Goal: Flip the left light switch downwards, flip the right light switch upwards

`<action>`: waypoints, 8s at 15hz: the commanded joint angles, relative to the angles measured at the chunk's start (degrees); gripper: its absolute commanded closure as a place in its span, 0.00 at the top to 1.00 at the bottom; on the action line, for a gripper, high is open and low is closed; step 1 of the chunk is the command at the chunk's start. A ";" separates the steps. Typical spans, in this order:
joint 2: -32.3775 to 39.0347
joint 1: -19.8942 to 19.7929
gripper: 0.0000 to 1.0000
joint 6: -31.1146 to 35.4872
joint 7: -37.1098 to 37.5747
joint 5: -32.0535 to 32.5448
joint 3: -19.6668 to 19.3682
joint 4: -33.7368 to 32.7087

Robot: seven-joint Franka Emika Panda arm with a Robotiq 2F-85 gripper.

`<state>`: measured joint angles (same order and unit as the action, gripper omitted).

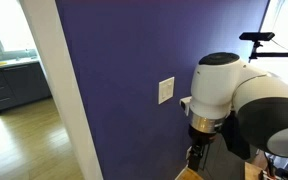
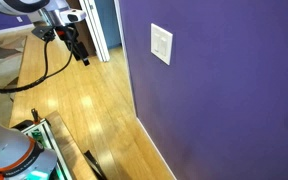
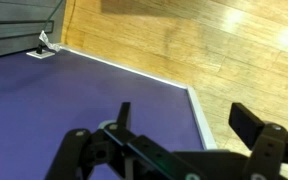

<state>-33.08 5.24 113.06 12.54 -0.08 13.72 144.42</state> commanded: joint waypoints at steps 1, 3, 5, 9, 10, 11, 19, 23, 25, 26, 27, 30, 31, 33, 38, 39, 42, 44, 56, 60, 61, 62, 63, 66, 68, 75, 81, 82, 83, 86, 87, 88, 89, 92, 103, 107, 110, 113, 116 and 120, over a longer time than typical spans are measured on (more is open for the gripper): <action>0.14 0.79 1.00 -0.13 0.38 0.43 -0.69 -0.11; 0.18 0.79 1.00 -0.13 0.38 0.43 -0.69 -0.11; 0.21 0.79 1.00 -0.13 0.38 0.43 -0.69 -0.11; 6.29 -5.28 1.00 2.70 8.41 5.88 -0.97 -2.03; 7.47 -6.74 1.00 5.88 9.98 6.50 -2.09 -2.21; 8.82 -7.98 1.00 9.14 11.35 6.91 -2.95 -2.49; 15.44 -15.24 1.00 30.98 16.40 16.03 -5.33 -3.85; 14.45 -17.22 1.00 29.61 21.77 20.75 -4.94 -4.35; 13.61 -17.82 1.00 29.82 23.41 22.99 -5.15 -4.33; 13.20 -18.00 1.00 30.13 23.89 23.80 -5.31 -4.32; 12.93 -18.15 1.00 30.46 24.15 24.34 -5.56 -4.45; 12.19 -18.54 0.79 30.79 23.91 25.35 -5.92 -4.72; 11.89 -18.58 0.71 30.83 23.70 25.35 -5.96 -4.72; 11.30 -18.82 0.62 30.87 23.80 25.76 -5.84 -4.71; 9.89 -19.83 0.22 31.23 24.07 26.77 -5.78 -4.77; 9.68 -20.00 0.14 31.35 23.96 26.89 -5.82 -4.79; 9.48 -20.37 0.00 33.30 23.16 27.19 -6.22 -4.62; 9.47 -20.88 0.00 34.82 23.10 27.62 -6.16 -4.53; 11.84 -22.34 0.00 40.91 21.77 27.08 -6.33 -5.13; 12.74 -23.06 0.00 41.53 22.41 27.91 -5.97 -5.45; 12.99 -23.01 0.00 41.71 22.31 27.82 -6.03 -5.51; 13.42 -22.88 0.00 42.06 22.05 27.58 -6.17 -5.65; 13.75 -22.98 0.00 42.45 22.09 27.72 -6.12 -5.79; 14.85 -23.11 0.00 44.11 22.10 27.98 -6.06 -6.17; 15.59 -23.21 0.00 45.31 22.07 28.00 -6.00 -6.43; 17.86 -23.91 0.00 47.76 22.55 29.05 -5.74 -7.44; 17.86 -23.50 0.00 47.10 22.05 28.73 -5.82 -7.38; 17.25 -23.34 0.00 46.22 21.91 28.45 -5.83 -7.06; 16.70 -23.07 0.00 45.75 21.51 28.06 -5.95 -6.67; 14.49 -21.90 0.00 43.20 19.60 26.46 -6.44 -4.92; 13.71 -21.55 0.00 42.11 19.09 26.39 -6.82 -4.42; 13.02 -21.61 0.00 41.13 19.05 26.69 -6.79 -3.98; 12.16 -21.57 0.00 39.81 18.90 26.67 -6.86 -3.54; 9.35 -22.28 0.00 34.55 19.82 27.97 -6.41 -2.65; 6.18 -23.41 0.00 37.72 14.23 27.11 -9.66 -2.81; 7.30 -22.83 0.00 41.50 11.54 25.43 -11.09 -3.32; 7.97 -22.91 0.00 43.63 9.92 24.64 -11.29 -3.57; 8.90 -22.56 0.00 45.73 7.88 23.13 -11.85 -3.71; 9.80 -22.02 0.00 47.60 5.55 20.85 -12.48 -3.87; 11.01 -21.38 0.00 48.82 2.38 17.92 -13.15 -4.30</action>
<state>-23.21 -17.50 160.36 18.08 20.45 2.01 140.30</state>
